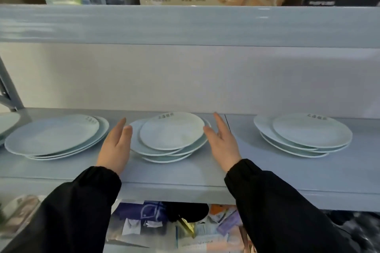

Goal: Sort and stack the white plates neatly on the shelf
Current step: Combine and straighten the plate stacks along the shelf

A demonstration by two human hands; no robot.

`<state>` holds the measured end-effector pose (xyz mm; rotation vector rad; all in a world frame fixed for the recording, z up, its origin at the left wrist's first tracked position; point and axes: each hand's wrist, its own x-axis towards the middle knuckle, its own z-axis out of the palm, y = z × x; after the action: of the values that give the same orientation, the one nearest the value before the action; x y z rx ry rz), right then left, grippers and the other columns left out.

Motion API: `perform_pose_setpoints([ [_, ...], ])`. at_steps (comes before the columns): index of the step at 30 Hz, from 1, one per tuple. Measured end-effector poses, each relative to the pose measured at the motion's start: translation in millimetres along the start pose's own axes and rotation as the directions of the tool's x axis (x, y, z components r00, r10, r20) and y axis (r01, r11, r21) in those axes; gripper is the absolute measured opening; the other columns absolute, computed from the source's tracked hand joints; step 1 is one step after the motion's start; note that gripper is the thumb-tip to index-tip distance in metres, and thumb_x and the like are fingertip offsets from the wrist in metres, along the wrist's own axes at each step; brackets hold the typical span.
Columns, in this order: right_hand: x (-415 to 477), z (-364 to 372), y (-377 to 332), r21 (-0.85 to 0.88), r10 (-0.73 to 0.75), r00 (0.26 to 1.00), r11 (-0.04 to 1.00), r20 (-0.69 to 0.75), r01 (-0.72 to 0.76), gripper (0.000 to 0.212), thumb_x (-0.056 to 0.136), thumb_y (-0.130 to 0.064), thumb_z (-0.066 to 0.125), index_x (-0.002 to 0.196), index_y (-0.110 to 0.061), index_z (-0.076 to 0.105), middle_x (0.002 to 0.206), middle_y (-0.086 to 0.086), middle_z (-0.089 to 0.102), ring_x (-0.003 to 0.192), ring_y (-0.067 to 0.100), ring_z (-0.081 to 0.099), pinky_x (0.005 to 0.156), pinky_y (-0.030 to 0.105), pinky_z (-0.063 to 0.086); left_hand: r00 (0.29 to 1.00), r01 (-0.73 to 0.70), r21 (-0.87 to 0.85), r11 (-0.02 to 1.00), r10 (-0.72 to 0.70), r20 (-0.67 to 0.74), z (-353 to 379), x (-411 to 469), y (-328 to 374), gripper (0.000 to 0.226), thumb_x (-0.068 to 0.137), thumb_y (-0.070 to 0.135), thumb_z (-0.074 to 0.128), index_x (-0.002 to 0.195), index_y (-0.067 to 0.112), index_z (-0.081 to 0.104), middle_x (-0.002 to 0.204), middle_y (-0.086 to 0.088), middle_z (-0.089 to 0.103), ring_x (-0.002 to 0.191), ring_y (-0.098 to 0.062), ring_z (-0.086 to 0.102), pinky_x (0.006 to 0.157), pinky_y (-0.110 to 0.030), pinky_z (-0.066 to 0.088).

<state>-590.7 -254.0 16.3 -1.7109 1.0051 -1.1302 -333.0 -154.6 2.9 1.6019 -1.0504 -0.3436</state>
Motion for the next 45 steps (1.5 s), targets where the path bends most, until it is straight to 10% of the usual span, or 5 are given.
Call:
perform_pose_setpoints([
  [15, 13, 13, 21, -0.23, -0.024, 0.993, 0.972, 0.117, 0.05, 0.04, 0.101, -0.036, 0.045, 0.141, -0.032, 0.043, 0.132, -0.023, 0.052, 0.122, 0.0, 0.046, 0.084, 0.0, 0.031, 0.996, -0.013, 0.11, 0.994, 0.003, 0.093, 7, 16, -27, 0.06, 0.101, 0.052, 0.03, 0.155, 0.027, 0.022, 0.16, 0.009, 0.024, 0.146, -0.007, 0.02, 0.114, -0.024, 0.014],
  [22, 9, 23, 28, -0.373, -0.022, 0.97, 0.921, 0.242, 0.114, 0.049, 0.093, -0.035, 0.051, 0.14, -0.033, 0.037, 0.129, -0.012, 0.054, 0.114, 0.008, 0.052, 0.088, 0.024, 0.042, 0.95, -0.084, 0.303, 0.949, -0.015, 0.312, 13, 17, -24, 0.066, 0.099, 0.056, 0.034, 0.155, 0.022, 0.021, 0.154, 0.006, 0.033, 0.14, -0.013, 0.032, 0.101, -0.021, 0.021],
  [27, 10, 23, 26, -0.362, -0.013, 0.971, 0.926, 0.241, 0.102, 0.048, 0.091, -0.047, 0.053, 0.135, -0.035, 0.042, 0.131, -0.015, 0.054, 0.117, 0.006, 0.05, 0.091, 0.025, 0.042, 0.955, -0.115, 0.249, 0.962, 0.038, 0.295, 7, 18, -23, 0.033, 0.091, 0.066, 0.04, 0.107, 0.037, 0.048, 0.091, 0.013, 0.053, 0.082, -0.006, 0.05, 0.074, -0.027, 0.039],
  [36, 12, 20, 29, -0.35, 0.025, 0.989, 0.936, 0.147, 0.028, 0.042, 0.093, -0.049, 0.05, 0.127, -0.025, 0.051, 0.123, -0.01, 0.059, 0.111, 0.011, 0.055, 0.085, 0.028, 0.045, 0.958, -0.064, 0.16, 0.985, 0.016, 0.287, 2, 13, -20, 0.033, 0.097, 0.041, 0.052, 0.128, 0.032, 0.046, 0.108, 0.026, 0.054, 0.099, 0.003, 0.053, 0.08, -0.005, 0.035],
  [45, 13, 13, 32, -0.356, 0.051, 0.997, 0.934, 0.066, -0.024, 0.042, 0.094, -0.052, 0.048, 0.123, -0.022, 0.05, 0.113, -0.013, 0.06, 0.104, 0.012, 0.057, 0.07, 0.015, 0.039, 0.902, -0.136, 0.081, 0.987, 0.089, 0.423, 2, 19, -28, 0.06, 0.068, 0.067, 0.071, 0.118, 0.035, 0.059, 0.112, 0.015, 0.069, 0.108, -0.004, 0.062, 0.097, -0.038, 0.048],
])
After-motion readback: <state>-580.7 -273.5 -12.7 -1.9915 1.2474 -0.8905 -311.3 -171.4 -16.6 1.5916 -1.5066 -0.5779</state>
